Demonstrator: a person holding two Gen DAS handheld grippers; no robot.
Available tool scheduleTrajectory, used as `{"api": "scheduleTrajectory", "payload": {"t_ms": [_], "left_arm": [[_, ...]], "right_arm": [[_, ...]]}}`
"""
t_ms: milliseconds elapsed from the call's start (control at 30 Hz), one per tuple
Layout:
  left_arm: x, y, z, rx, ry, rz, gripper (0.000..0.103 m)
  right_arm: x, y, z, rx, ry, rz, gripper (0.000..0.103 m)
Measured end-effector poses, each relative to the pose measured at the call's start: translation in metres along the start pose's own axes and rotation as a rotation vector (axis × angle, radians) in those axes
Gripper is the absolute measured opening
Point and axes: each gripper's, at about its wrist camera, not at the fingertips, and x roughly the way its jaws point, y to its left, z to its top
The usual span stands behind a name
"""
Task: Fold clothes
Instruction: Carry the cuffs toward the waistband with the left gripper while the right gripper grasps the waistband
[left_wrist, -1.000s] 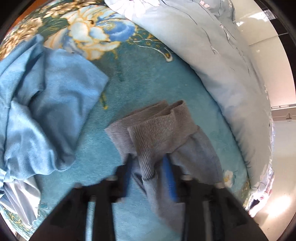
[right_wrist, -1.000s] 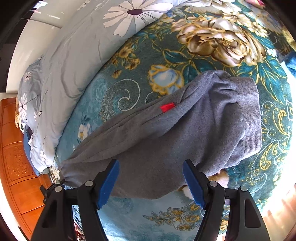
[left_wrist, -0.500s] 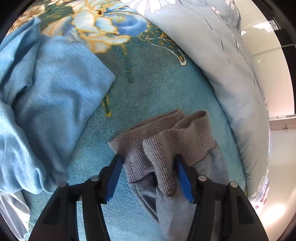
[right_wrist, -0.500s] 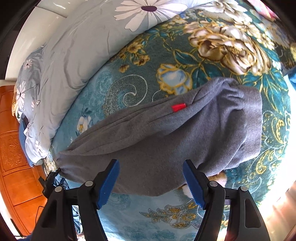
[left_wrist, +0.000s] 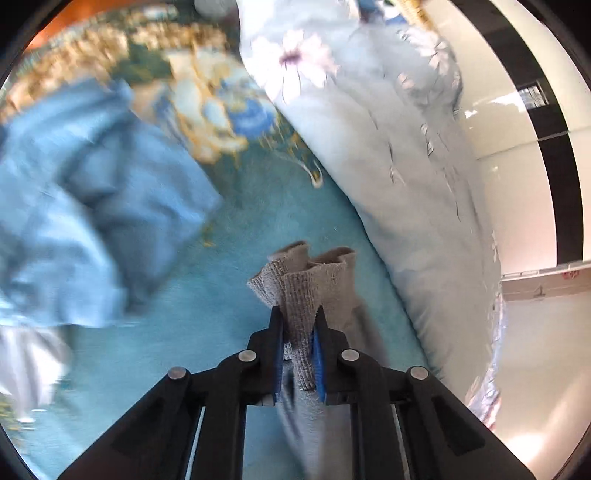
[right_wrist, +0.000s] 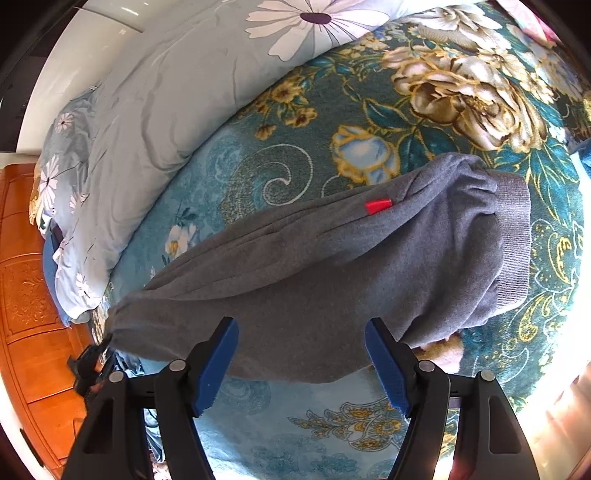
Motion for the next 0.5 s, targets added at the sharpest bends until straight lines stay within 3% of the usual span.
{"api": "scheduleTrajectory", "payload": {"t_ms": [100, 233, 500], "left_arm": [[-0.028, 0.032, -0.008, -0.001, -0.005, 0.100, 0.014], [0.012, 0.068, 0.007, -0.042, 0.044, 0.187, 0.014], [0.016, 0.045, 0.008, 0.047, 0.053, 0.211, 0.016]], "right_arm": [[-0.005, -0.001, -0.003, 0.004, -0.014, 0.018, 0.074], [-0.002, -0.006, -0.011, 0.020, -0.003, 0.022, 0.074], [-0.006, -0.020, -0.026, 0.039, -0.022, -0.005, 0.075]]}}
